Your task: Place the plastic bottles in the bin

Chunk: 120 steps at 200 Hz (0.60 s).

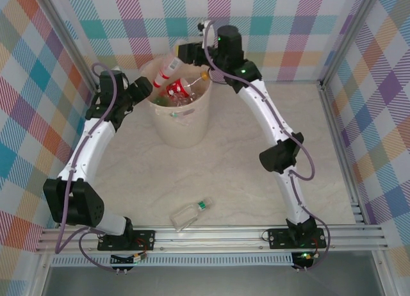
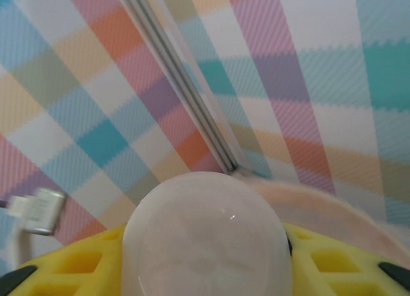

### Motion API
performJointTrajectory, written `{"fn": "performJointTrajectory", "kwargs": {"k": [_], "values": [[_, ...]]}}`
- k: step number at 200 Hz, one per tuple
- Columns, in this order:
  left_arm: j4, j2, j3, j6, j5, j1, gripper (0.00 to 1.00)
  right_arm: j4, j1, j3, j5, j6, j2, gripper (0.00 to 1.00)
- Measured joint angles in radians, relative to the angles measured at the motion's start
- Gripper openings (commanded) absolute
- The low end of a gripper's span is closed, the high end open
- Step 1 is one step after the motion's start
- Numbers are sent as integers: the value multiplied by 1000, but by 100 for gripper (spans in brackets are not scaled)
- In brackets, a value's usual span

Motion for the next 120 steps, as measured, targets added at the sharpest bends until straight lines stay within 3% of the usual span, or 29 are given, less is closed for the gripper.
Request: {"fn": "performJointTrajectory", "kwargs": {"k": [26,64,89,120], "values": [[16,20,-8,1,20,0,75,0,5,-20,36,-20,52,57],[50,29,-10,2,29,0,73,-12,8,-21,47,-42,62,78],[52,29,-11,3,29,0,73,-31,12,-21,56,-58,61,84],[51,29,-11,32,22,0,80,-98,13,-49,83,-101,8,91]]}}
